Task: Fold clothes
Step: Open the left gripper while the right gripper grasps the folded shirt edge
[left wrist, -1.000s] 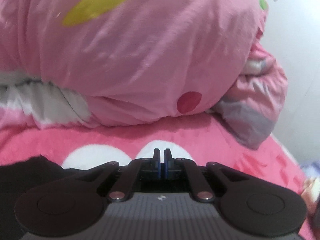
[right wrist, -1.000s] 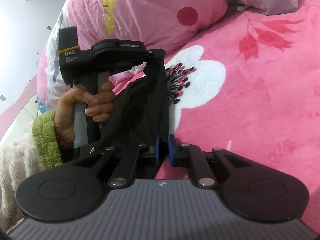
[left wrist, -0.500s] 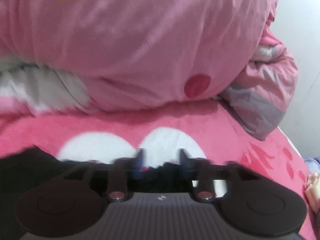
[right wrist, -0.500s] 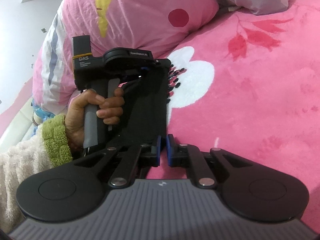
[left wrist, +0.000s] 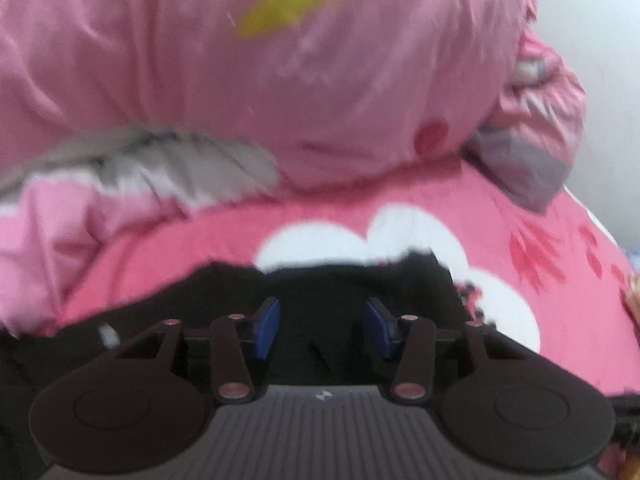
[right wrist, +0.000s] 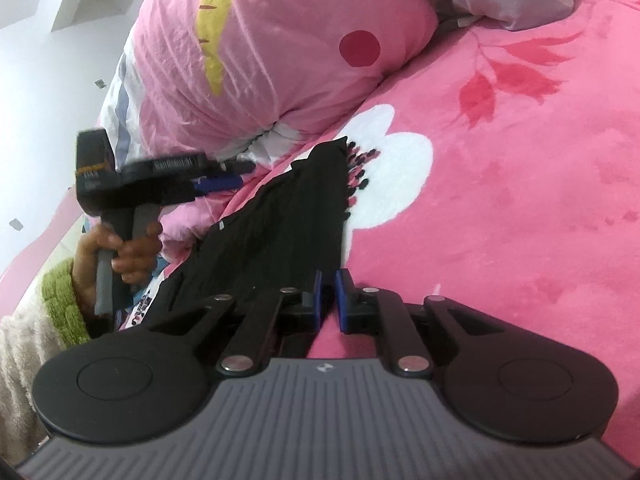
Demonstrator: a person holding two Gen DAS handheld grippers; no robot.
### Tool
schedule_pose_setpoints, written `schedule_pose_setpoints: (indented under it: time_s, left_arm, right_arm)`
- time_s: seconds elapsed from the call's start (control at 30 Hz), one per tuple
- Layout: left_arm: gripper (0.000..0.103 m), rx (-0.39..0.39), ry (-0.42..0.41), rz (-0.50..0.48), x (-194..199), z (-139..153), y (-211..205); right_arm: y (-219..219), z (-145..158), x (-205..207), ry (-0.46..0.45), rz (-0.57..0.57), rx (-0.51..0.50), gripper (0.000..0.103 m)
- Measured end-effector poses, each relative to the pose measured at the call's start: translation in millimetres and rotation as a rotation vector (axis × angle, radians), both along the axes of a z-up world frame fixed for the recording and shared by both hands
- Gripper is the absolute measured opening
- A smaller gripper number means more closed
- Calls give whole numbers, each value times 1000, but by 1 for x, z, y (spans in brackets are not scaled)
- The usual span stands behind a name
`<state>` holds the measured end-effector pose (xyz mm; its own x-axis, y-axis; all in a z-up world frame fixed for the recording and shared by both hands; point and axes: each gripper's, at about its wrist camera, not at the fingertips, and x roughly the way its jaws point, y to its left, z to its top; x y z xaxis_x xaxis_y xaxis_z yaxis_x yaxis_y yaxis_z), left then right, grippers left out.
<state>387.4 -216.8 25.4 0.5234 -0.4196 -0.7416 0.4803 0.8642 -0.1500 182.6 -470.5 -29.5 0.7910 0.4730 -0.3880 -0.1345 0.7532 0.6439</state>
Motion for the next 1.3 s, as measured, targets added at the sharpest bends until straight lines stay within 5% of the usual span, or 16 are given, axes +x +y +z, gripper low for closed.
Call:
schedule_pose_setpoints:
  time_s: [0.2,0.43,0.83,0.93,1.1,1.3]
  left_arm:
    - [41,58,-11,-78,-16,-17,-13]
    - [6,87,-38,-25,-21,-19,-13]
    - [12,126,-22,18,-17,-17,-6]
    - [23,85,-14,45,-14,-14,2]
    - [24,-37,-15,117,-10,4,29]
    - [24,-91,-9,105,-28,7,47]
  right_arm:
    - [-3,-1,1,1,3,22,9]
    - [-3,-1,1,-1,4,19,9]
    - [-5,-2,2,1,-1,23,9]
    - [-5,-2,2,1,2,21,9]
    - [-6,-2,2,1,3,24,9]
    - [-8,-2,1,-5,-4,30,9]
